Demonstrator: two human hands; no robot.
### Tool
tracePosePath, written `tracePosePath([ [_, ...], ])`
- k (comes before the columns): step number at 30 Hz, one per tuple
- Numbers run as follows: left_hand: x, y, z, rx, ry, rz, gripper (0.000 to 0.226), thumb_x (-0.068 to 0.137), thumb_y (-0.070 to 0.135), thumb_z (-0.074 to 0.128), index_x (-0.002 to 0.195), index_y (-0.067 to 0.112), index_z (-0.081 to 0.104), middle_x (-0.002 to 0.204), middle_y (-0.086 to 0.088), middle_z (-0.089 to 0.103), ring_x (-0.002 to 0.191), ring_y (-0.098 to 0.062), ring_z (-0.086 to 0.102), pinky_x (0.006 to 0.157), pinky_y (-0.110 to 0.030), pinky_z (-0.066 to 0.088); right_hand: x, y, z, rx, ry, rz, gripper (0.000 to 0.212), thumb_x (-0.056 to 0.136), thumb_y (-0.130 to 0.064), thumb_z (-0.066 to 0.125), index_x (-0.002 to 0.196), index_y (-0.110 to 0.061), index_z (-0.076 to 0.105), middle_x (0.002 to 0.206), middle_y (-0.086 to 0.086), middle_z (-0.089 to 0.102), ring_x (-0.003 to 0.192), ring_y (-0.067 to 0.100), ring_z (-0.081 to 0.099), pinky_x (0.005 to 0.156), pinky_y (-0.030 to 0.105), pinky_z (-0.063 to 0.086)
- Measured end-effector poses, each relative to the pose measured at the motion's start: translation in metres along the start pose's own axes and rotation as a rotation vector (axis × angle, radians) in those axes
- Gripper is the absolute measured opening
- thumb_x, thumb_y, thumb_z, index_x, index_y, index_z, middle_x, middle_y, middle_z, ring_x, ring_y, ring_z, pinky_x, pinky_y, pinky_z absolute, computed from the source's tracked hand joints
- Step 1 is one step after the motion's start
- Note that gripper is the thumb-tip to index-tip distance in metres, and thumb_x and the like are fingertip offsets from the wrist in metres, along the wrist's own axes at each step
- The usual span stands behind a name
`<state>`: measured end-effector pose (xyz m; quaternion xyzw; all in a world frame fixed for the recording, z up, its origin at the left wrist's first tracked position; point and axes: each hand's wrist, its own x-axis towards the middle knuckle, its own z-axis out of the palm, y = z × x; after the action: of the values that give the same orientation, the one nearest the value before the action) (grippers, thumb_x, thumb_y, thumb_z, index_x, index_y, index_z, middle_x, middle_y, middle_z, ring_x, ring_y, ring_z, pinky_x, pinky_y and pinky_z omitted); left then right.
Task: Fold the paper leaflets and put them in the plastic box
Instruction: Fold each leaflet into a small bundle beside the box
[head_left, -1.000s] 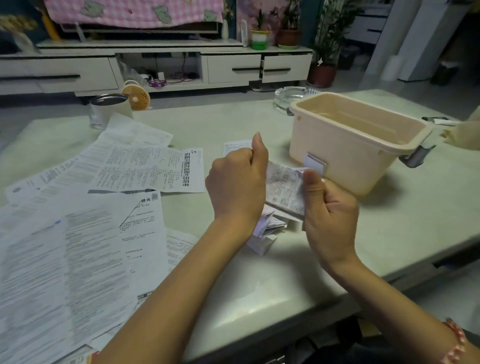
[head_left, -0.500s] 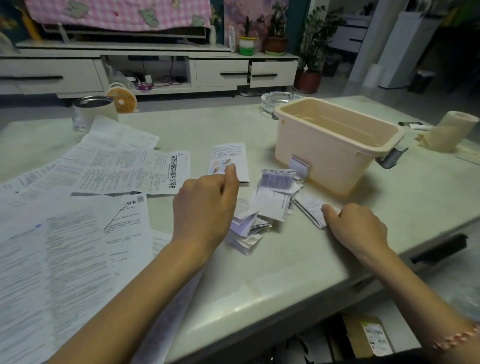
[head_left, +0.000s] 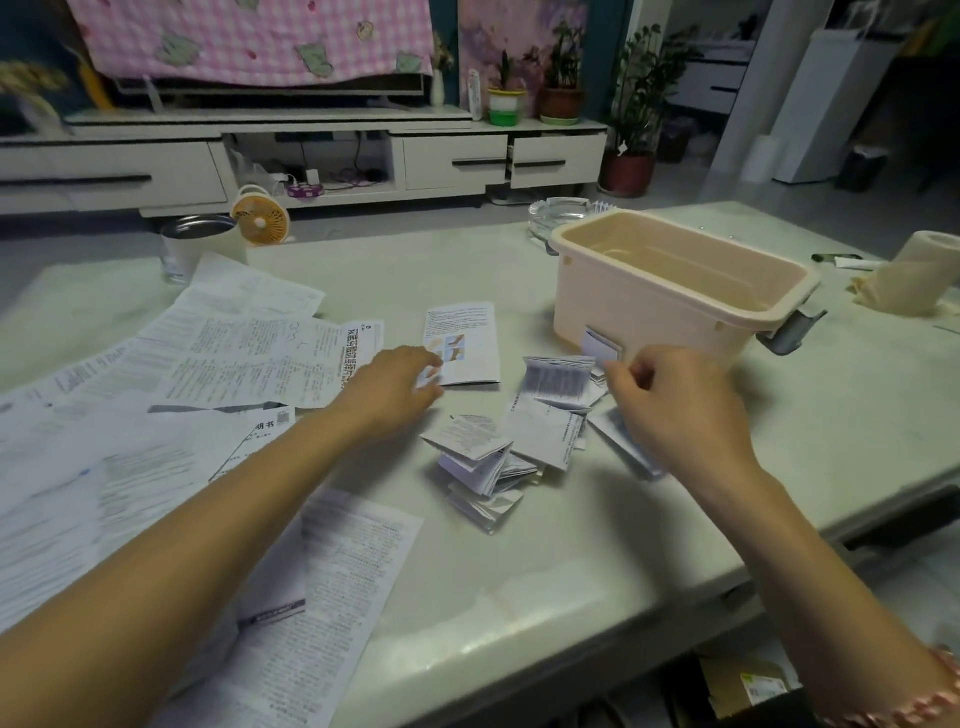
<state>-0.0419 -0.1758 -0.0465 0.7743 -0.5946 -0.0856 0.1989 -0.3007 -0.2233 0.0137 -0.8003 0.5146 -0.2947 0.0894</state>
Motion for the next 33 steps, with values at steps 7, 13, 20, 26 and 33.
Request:
tracePosePath([
  [7,0.026,0.010,0.011,-0.005,-0.031,-0.009,0.074,0.079,0.055,0.063,0.139,0.020,0.038,0.137,-0.003,0.050,0.119,-0.024,0.050,0.091,-0.032,0.040,0.016,-0.018,0.009,0.287,-0.033,-0.003,0.037,0.090,-0.033,0.053,0.062,-0.010,0.055,0.060,0.008,0.062,0.069,0.029,0.059,0.069,0.037,0.049],
  [13,0.033,0.022,0.006,0.594,-0.046,0.142,0.061,0.089,0.061,0.034,0.122,0.013,0.049,0.114,-0.011,0.058,0.100,-0.031,0.056,0.073,-0.032,0.036,0.030,-0.012,0.007,0.421,-0.072,0.044,0.037,0.089,-0.030,0.057,0.065,-0.002,0.061,0.056,0.010,0.063,0.056,0.024,0.057,0.064,0.034,0.048],
  [20,0.010,-0.007,-0.008,0.406,0.019,-0.147,0.075,0.088,0.065,0.031,0.149,0.024,0.015,0.157,-0.009,0.009,0.145,-0.025,0.004,0.114,-0.050,-0.001,0.024,-0.030,0.014,0.505,-0.170,0.003,0.037,0.090,-0.029,0.059,0.064,-0.003,0.059,0.046,0.001,0.057,0.038,0.003,0.048,0.058,0.029,0.044],
  [26,-0.024,-0.061,-0.029,0.292,-0.112,-0.453,0.103,0.065,0.086,0.041,0.141,0.017,0.029,0.146,-0.016,0.031,0.134,-0.033,0.030,0.109,-0.052,0.024,0.015,-0.052,0.020,0.565,-0.258,-0.022,0.036,0.090,-0.028,0.058,0.062,-0.006,0.057,0.045,0.002,0.056,0.032,0.002,0.045,0.046,0.015,0.038],
  [33,-0.025,-0.056,-0.032,0.298,-0.192,-0.346,0.100,0.070,0.078,0.047,0.148,0.021,0.019,0.153,-0.014,0.020,0.139,-0.030,0.024,0.111,-0.042,0.026,0.010,-0.068,0.016,0.695,-0.216,-0.007,0.035,0.090,-0.027,0.058,0.062,-0.007,0.056,0.038,-0.004,0.052,0.032,0.002,0.044,0.038,0.012,0.035],
])
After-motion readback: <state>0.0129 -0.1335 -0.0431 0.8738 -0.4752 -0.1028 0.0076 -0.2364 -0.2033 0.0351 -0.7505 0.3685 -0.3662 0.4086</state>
